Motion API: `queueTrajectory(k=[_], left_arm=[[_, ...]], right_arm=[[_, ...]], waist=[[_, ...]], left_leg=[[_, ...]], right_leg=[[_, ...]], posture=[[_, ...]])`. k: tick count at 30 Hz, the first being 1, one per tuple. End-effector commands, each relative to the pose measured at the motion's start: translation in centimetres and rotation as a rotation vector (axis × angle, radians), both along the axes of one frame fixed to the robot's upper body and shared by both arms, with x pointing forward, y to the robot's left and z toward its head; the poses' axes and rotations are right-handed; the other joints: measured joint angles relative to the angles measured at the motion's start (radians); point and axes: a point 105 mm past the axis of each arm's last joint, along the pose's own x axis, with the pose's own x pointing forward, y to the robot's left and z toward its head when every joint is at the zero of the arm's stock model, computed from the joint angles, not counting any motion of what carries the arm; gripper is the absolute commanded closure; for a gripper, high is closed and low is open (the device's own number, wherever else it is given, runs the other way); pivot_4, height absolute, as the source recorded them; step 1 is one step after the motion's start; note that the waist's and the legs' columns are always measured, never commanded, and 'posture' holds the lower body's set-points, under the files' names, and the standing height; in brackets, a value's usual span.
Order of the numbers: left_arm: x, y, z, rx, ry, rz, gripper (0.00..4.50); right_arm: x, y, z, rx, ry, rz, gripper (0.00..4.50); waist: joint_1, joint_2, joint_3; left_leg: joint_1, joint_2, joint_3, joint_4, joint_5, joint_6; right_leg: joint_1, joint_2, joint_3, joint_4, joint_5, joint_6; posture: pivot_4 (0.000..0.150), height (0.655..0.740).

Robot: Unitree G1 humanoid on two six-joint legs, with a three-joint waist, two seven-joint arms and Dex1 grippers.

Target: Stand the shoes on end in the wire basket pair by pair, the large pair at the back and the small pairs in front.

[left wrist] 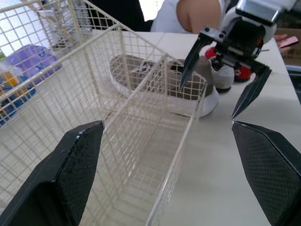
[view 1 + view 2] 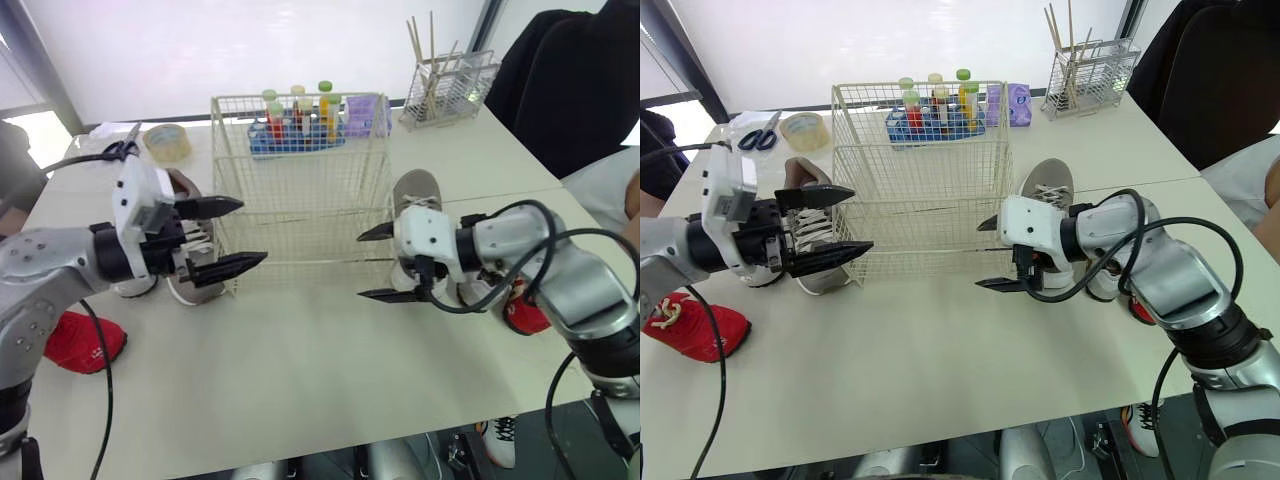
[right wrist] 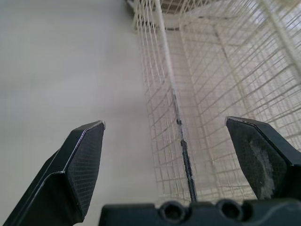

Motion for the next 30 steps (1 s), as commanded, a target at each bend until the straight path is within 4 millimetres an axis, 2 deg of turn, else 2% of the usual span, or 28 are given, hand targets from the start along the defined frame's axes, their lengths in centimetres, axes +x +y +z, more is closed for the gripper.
queueTrajectory(k=[1,3,6,8,9,10,14,22,30], left_arm=[[-0.5,0.0,1.0,0.001,-0.047,0.004,0.02],[-0.5,-0.1,1.1,0.001,-0.049,0.007,0.02],[-0.4,-0.1,1.2,0.0,-0.053,0.011,0.0],[-0.4,0.0,1.2,0.0,-0.055,0.014,0.0],[-0.3,0.0,1.3,0.0,-0.056,0.015,0.0],[-0.3,0.0,1.3,0.0,-0.057,0.017,0.0],[-0.2,0.1,1.4,0.003,-0.063,0.023,0.0],[-0.1,0.3,2.0,0.0,-0.078,0.032,0.0],[-0.1,0.3,2.3,0.003,-0.085,0.035,0.0]], right_arm=[[0.5,0.5,0.4,-0.047,-0.073,0.026,0.0],[0.8,0.7,0.3,-0.059,-0.082,0.024,0.0],[1.2,0.9,0.2,-0.084,-0.094,0.022,0.81],[1.4,0.8,0.0,-0.118,-0.104,0.029,1.9],[1.4,0.9,-0.1,-0.13,-0.108,0.032,2.25],[1.5,0.9,-0.2,-0.138,-0.111,0.036,2.89],[1.6,1.2,-0.1,-0.164,-0.141,0.072,4.45],[0.8,2.1,0.7,-0.169,-0.209,0.24,4.45],[0.6,1.6,0.9,-0.184,-0.172,0.289,4.45]], waist=[[-0.001,0.0,0.0],[-0.002,0.0,0.0],[-0.003,0.0,0.0],[-0.003,0.0,0.0],[-0.003,0.0,0.0],[-0.003,0.0,0.0],[-0.003,0.0,0.0],[-0.006,0.0,0.0],[-0.004,0.0,0.0]], left_leg=[[0.0,0.0,0.0,0.0,0.0,0.0],[0.0,0.0,0.0,0.0,0.0,0.0],[0.0,0.0,0.0,-0.001,0.0,-0.001],[0.0,0.0,0.0,-0.001,0.0,-0.001],[0.0,0.0,0.0,-0.001,0.001,-0.001],[0.0,0.0,0.0,-0.001,0.001,-0.001],[0.0,0.0,0.0,-0.001,0.001,-0.001],[0.0,0.0,0.0,-0.001,0.001,-0.002],[0.0,0.0,0.0,-0.002,0.004,-0.007]], right_leg=[[0.0,0.0,0.0,0.0,0.0,0.0],[0.0,0.0,0.0,0.0,0.0,0.0],[-0.001,0.0,0.0,0.0,0.0,0.0],[-0.001,0.0,0.0,0.0,0.0,0.0],[-0.001,0.0,0.0,0.0,0.0,0.0],[-0.001,0.0,0.0,0.0,0.0,0.0],[-0.001,0.0,0.0,0.0,0.0,0.0],[-0.002,0.001,0.0,0.001,0.0,0.0],[-0.002,0.001,0.0,0.001,0.0,0.0]], posture=[[0.15,0.74],[0.15,0.74],[0.15,0.74],[0.15,0.74],[0.15,0.74],[0.15,0.74],[0.15,0.74],[0.15,0.74],[0.15,0.74]])
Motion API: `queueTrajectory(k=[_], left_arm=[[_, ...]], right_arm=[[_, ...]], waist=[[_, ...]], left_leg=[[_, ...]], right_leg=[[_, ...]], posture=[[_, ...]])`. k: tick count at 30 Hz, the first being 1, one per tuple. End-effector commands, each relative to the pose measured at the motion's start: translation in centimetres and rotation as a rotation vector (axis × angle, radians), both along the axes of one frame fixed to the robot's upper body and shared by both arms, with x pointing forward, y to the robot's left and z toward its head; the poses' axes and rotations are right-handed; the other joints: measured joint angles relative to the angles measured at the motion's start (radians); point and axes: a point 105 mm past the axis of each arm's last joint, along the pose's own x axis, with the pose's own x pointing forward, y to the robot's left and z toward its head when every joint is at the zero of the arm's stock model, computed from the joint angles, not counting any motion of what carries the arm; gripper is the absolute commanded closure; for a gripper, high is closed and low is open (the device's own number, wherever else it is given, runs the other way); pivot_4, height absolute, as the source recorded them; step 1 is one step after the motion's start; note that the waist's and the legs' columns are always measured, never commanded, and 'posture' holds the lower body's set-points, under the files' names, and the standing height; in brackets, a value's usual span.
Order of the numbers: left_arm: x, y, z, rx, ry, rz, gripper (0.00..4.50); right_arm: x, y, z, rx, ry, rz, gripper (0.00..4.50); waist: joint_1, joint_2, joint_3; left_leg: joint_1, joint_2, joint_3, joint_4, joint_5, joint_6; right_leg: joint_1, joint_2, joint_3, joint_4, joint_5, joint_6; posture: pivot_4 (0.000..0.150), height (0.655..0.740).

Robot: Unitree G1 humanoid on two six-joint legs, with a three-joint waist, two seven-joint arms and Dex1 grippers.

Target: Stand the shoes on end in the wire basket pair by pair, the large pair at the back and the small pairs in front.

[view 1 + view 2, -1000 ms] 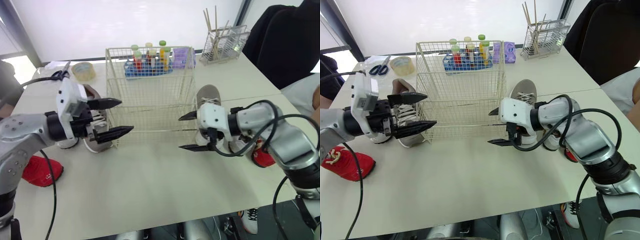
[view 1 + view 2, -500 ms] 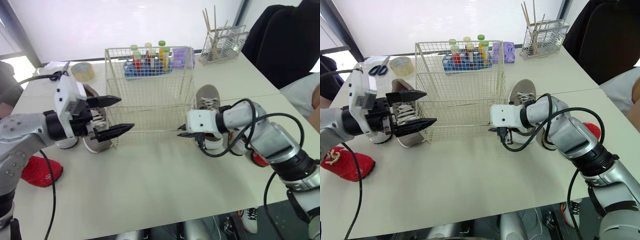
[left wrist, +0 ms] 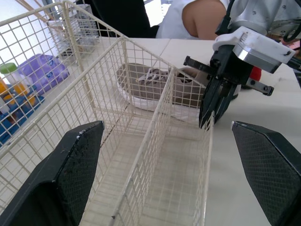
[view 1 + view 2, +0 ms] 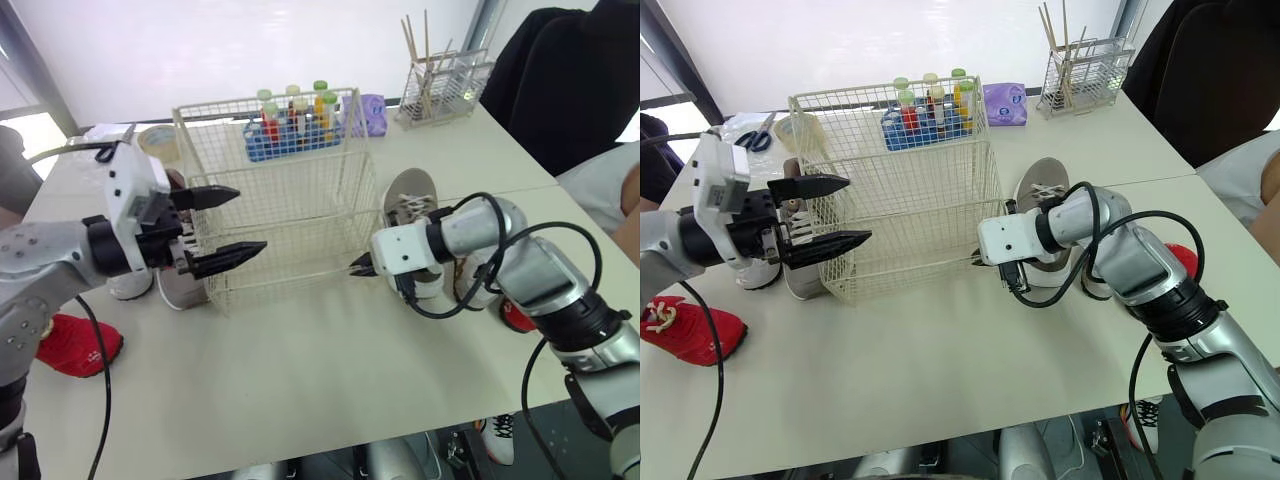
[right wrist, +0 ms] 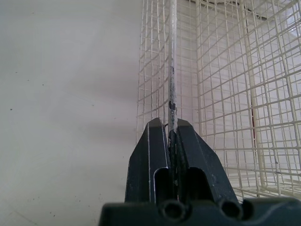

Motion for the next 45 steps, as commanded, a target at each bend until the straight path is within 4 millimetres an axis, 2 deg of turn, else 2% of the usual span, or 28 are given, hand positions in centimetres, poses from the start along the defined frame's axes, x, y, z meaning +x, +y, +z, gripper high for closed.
queueTrajectory(k=[1,6,18,22,25,28,32,36,39,42,45], left_arm=[[-0.4,0.2,1.5,0.006,-0.064,0.007,0.0],[-0.4,0.2,1.5,0.006,-0.064,0.009,0.0],[-0.3,0.1,1.3,0.005,-0.068,0.012,0.0],[-0.2,0.0,1.3,0.001,-0.069,0.009,0.0],[-0.2,0.0,1.3,-0.001,-0.069,0.004,0.0],[-0.2,-0.1,1.3,-0.003,-0.07,-0.001,0.0],[-0.2,-0.3,1.3,-0.005,-0.069,-0.006,0.0],[-0.2,-0.3,1.2,-0.011,-0.066,-0.011,0.0],[0.1,-0.5,1.1,-0.015,-0.06,-0.025,0.0],[0.5,-0.7,1.1,-0.017,-0.058,-0.046,0.0],[0.9,-1.0,1.2,-0.021,-0.059,-0.073,0.0]], right_arm=[[-0.8,0.7,2.3,0.022,-0.044,0.081,4.45],[-0.8,0.7,2.3,0.012,-0.028,0.07,4.45],[-2.6,1.4,1.7,0.039,0.092,0.002,4.45],[-2.4,1.4,1.5,0.048,0.076,-0.038,4.45],[-2.0,1.1,1.7,0.068,0.071,-0.073,3.52],[-2.0,0.8,2.6,0.103,0.074,-0.09,1.99],[-2.3,-0.3,6.0,0.246,0.07,-0.135,0.03],[-3.1,-1.9,11.0,0.512,0.076,-0.234,0.03],[-2.5,-4.5,12.8,0.646,0.033,-0.422,0.03],[-1.7,-6.7,12.1,0.694,0.009,-0.637,0.03],[-1.0,-8.2,9.3,0.718,0.034,-0.881,0.03]], waist=[[0.0,0.0,0.0],[-0.001,0.0,0.0],[0.0,0.0,0.0],[-0.001,0.0,0.0],[0.0,0.0,0.0],[0.001,0.0,0.0],[0.005,0.0,0.0],[0.003,0.0,0.0],[0.004,0.0,0.0],[0.004,0.0,0.0],[0.005,-0.001,0.0]], left_leg=[[0.0,0.0,0.0,0.0,0.0,0.0],[0.0,0.0,0.0,0.0,0.0,0.0],[0.0,0.0,0.0,-0.001,0.0,0.0],[0.0,0.0,0.0,-0.001,0.0,0.0],[0.0,0.0,0.0,-0.001,0.0,0.0],[0.0,0.0,0.0,-0.001,0.0,0.0],[0.0,0.0,0.0,0.0,-0.001,0.002],[0.0,0.0,0.0,0.0,-0.003,0.005],[0.0,0.0,0.0,-0.001,-0.003,0.005],[0.0,0.0,0.0,0.0,-0.003,0.005],[0.0,0.0,0.0,0.0,-0.003,0.005]], right_leg=[[0.0,0.0,0.0,0.0,0.0,0.0],[0.0,0.0,0.0,0.0,0.0,0.0],[-0.001,0.0,0.0,0.0,0.0,0.0],[-0.001,0.0,0.0,0.0,0.0,0.0],[-0.001,0.0,0.0,0.001,0.0,0.0],[-0.001,0.0,0.0,0.001,0.0,0.0],[0.0,-0.001,0.0,0.001,0.0,0.0],[0.0,-0.001,0.0,0.001,0.0,0.0],[0.0,-0.001,0.0,0.001,0.0,0.0],[0.0,-0.001,0.0,0.001,0.0,0.0],[0.0,-0.002,0.0,0.001,0.0,-0.001]], posture=[[0.15,0.74],[0.15,0.74],[0.15,0.74],[0.15,0.74],[0.15,0.74],[0.15,0.74],[0.15,0.74],[0.15,0.74],[0.15,0.74],[0.15,0.74],[0.15,0.74]])
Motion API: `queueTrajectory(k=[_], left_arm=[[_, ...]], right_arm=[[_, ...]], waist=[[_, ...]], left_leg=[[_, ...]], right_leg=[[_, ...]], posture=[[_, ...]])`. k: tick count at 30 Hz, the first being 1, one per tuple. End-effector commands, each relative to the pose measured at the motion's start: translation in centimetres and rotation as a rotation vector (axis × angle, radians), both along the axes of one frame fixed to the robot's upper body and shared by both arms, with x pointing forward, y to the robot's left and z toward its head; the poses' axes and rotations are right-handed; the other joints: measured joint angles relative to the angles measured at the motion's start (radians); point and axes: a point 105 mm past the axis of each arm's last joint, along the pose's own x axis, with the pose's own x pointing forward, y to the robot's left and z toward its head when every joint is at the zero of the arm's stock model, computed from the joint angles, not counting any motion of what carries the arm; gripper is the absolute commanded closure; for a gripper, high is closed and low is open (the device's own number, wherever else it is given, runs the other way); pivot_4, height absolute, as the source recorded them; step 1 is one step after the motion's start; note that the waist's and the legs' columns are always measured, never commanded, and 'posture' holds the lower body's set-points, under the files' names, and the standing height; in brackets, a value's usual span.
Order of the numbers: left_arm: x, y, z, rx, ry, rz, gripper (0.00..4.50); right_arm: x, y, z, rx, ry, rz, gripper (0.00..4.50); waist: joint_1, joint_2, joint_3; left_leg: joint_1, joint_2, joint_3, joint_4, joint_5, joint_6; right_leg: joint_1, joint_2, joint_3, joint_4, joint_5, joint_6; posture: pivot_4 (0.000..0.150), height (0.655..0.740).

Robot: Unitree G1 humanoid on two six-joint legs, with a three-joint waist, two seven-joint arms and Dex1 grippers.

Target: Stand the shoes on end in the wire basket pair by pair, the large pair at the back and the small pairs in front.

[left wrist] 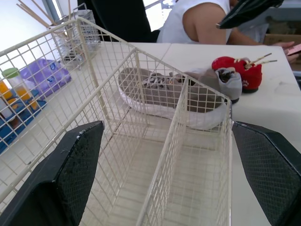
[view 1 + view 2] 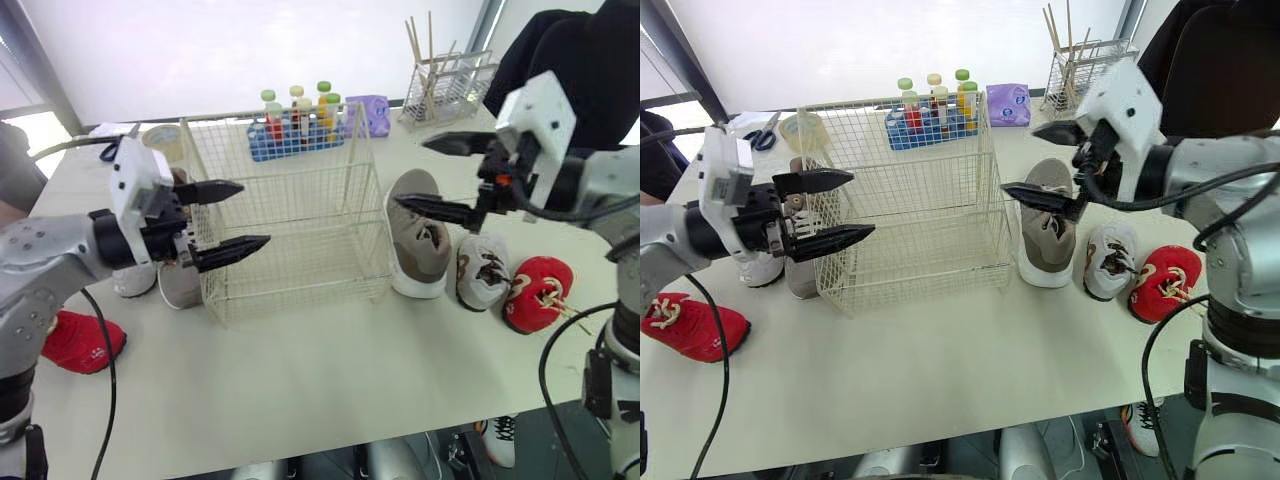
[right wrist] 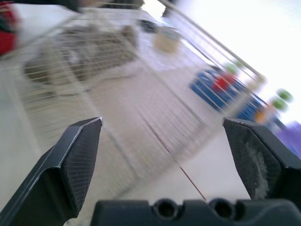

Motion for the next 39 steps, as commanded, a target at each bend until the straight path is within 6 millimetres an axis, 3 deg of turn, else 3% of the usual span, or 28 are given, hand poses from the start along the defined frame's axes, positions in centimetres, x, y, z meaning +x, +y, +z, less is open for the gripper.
queueTrajectory(k=[1,5,13,18,25,28,35,37,39], left_arm=[[0.3,-0.4,0.7,-0.001,-0.045,-0.04,0.0],[0.6,-0.7,0.6,-0.002,-0.044,-0.064,0.0],[0.7,-0.7,0.8,0.006,-0.052,-0.072,0.0],[0.5,-0.4,0.9,0.011,-0.055,-0.057,0.0],[0.1,-0.2,0.9,0.013,-0.057,-0.04,0.0],[0.0,-0.2,0.9,0.013,-0.058,-0.035,0.0],[-0.1,-0.2,1.0,0.009,-0.06,-0.023,0.0],[-0.1,-0.2,1.0,0.008,-0.062,-0.022,0.0],[0.0,-0.2,1.0,0.007,-0.063,-0.02,0.0]], right_arm=[[0.4,-1.8,-2.8,0.027,0.043,-0.272,0.03],[0.4,-2.5,-5.7,0.072,0.068,-0.456,0.03],[0.7,-2.6,-10.5,0.163,0.15,-0.64,0.03],[1.1,-2.6,-12.0,0.19,0.189,-0.691,0.03],[2.2,-2.3,-12.4,0.287,0.219,-0.708,0.03],[2.5,-2.0,-12.6,0.306,0.228,-0.704,0.86],[2.6,-1.5,-13.0,0.329,0.264,-0.706,3.92],[2.6,-1.4,-12.8,0.337,0.265,-0.709,4.31],[2.7,-1.6,-12.3,0.342,0.252,-0.718,4.31]], waist=[[-0.001,0.0,0.0],[-0.004,0.0,0.0],[-0.002,-0.002,-0.001],[-0.004,-0.002,-0.001],[-0.005,-0.002,-0.001],[-0.006,-0.002,-0.001],[-0.006,-0.002,-0.001],[-0.007,-0.002,-0.001],[-0.007,-0.002,-0.001]], left_leg=[[0.0,0.0,0.0,0.0,0.0,0.0],[-0.001,0.0,0.0,-0.001,0.0,0.0],[-0.004,0.0,0.0,0.0,0.005,-0.007],[-0.005,-0.001,0.001,0.002,0.004,-0.005],[-0.005,-0.001,0.0,0.001,0.005,-0.006],[-0.004,-0.001,0.0,0.002,0.005,-0.006],[-0.004,0.0,0.0,0.002,0.005,-0.006],[-0.004,0.0,0.0,0.001,0.005,-0.006],[-0.004,0.0,0.0,0.001,0.005,-0.006]], right_leg=[[0.0,0.0,0.0,0.0,0.0,0.0],[-0.002,0.0,0.0,0.0,0.0,0.0],[-0.008,0.001,0.001,0.007,0.0,0.0],[-0.01,0.001,0.001,0.012,0.0,0.0],[-0.011,0.002,0.001,0.014,0.0,0.0],[-0.011,0.003,0.001,0.015,0.0,0.0],[-0.011,0.003,0.001,0.015,0.0,0.0],[-0.011,0.003,0.001,0.015,0.0,0.0],[-0.011,0.003,0.001,0.015,0.0,0.0]], posture=[[0.15,0.74],[0.15,0.74],[0.15,0.74],[0.15,0.74],[0.15,0.74],[0.15,0.74],[0.15,0.74],[0.15,0.74],[0.15,0.74]])
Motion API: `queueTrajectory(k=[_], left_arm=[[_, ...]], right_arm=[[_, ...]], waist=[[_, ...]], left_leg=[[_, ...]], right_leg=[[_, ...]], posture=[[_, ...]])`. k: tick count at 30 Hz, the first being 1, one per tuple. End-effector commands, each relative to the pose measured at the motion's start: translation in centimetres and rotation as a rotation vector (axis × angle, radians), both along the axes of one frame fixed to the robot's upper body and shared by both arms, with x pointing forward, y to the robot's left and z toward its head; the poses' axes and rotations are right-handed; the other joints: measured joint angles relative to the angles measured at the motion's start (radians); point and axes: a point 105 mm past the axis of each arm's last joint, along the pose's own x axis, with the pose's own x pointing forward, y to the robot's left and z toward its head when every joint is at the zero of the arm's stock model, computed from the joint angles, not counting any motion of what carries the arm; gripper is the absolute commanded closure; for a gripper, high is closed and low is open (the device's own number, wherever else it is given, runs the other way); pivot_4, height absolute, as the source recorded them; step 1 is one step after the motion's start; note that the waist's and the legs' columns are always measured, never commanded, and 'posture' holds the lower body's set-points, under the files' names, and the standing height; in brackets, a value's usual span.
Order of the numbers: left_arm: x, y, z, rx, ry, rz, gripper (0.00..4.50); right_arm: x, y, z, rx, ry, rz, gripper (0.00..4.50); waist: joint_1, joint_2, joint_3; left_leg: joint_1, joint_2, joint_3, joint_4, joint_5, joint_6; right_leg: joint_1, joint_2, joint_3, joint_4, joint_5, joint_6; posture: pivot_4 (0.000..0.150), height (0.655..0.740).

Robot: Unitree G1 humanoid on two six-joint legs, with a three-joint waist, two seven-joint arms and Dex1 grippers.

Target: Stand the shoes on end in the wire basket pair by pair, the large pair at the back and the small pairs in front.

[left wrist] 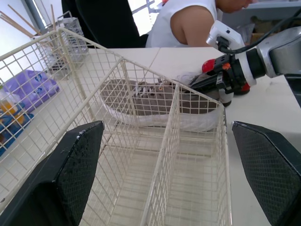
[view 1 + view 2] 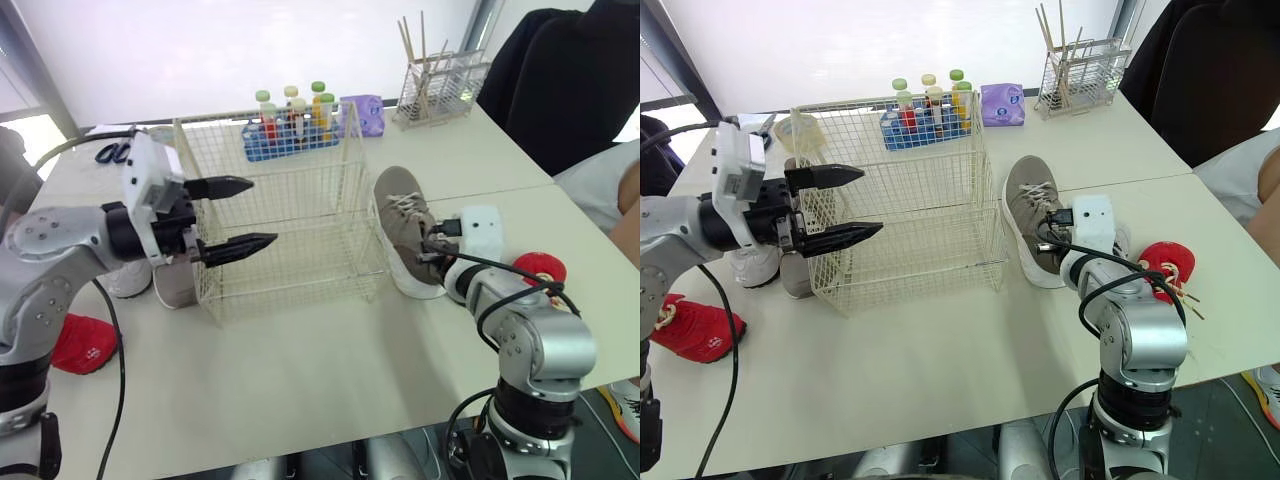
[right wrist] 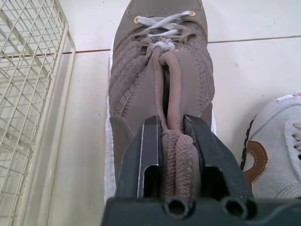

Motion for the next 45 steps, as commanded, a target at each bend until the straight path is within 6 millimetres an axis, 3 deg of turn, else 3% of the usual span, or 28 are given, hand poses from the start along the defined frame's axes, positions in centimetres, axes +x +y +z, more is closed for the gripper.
queueTrajectory(k=[1,4,11,15,18,23,31,39,45], left_arm=[[-0.4,0.2,1.1,-0.006,-0.048,0.004,0.0],[-0.3,0.3,1.3,-0.009,-0.055,0.007,0.0],[0.7,0.4,2.8,-0.067,-0.096,0.017,0.0],[1.2,0.4,4.0,-0.116,-0.107,0.021,0.0],[1.6,0.9,4.9,-0.162,-0.094,0.02,0.0],[2.4,3.1,7.3,-0.244,-0.071,0.047,0.0],[2.1,6.3,9.1,-0.236,-0.047,0.099,0.0],[1.7,6.6,9.1,-0.221,-0.029,0.103,0.0],[1.2,4.7,7.6,-0.186,0.043,0.028,0.0]], right_arm=[[0.2,0.0,1.1,0.013,-0.026,-0.004,4.31],[0.9,-0.9,4.4,-0.009,-0.134,-0.022,4.31],[2.0,-3.2,14.6,-0.135,-0.442,-0.034,4.31],[1.7,-2.8,19.8,-0.298,-0.647,0.074,4.31],[0.4,-1.0,22.7,-0.455,-0.811,0.298,4.31],[-1.8,1.4,22.8,-0.815,-0.956,0.706,4.31],[-2.1,3.2,22.4,-1.192,-1.156,0.954,4.31],[-2.4,5.0,21.3,-1.285,-1.29,1.098,4.31],[-2.4,6.6,21.2,-1.282,-1.342,1.15,4.31]], waist=[[0.0,0.0,0.0],[0.0,0.001,0.0],[0.002,0.003,0.002],[0.0,0.002,0.002],[-0.003,0.002,0.002],[-0.007,0.001,0.003],[-0.003,0.0,0.004],[-0.001,-0.002,0.006],[-0.002,-0.002,0.006]], left_leg=[[0.0,0.0,0.0,0.0,0.0,0.0],[0.0,0.0,0.0,0.0,0.0,0.0],[-0.001,0.0,0.0,0.0,0.0,0.0],[-0.001,0.0,0.0,0.0,0.0,0.0],[-0.002,0.0,0.001,0.0,0.0,0.001],[-0.002,0.001,0.001,0.0,0.0,0.001],[-0.001,0.001,0.002,0.001,0.0,0.0],[-0.002,0.001,0.002,0.001,0.003,-0.005],[-0.002,0.001,0.002,0.001,0.003,-0.005]], right_leg=[[0.0,0.0,0.0,0.0,0.0,0.0],[0.0,0.0,0.0,0.0,0.0,0.0],[-0.002,0.0,0.0,0.0,0.0,0.0],[-0.001,0.0,0.0,-0.001,0.0,0.0],[-0.001,0.0,0.0,-0.001,0.0,0.0],[-0.001,0.002,0.0,-0.001,0.0,0.001],[-0.001,0.001,0.0,0.0,0.0,0.001],[-0.001,0.0,0.0,0.0,0.0,0.001],[-0.002,0.0,0.0,0.0,0.0,0.001]], posture=[[0.15,0.74],[0.15,0.74],[0.15,0.74],[0.15,0.74],[0.15,0.74],[0.15,0.74],[0.15,0.74],[0.15,0.74],[0.15,0.74]])
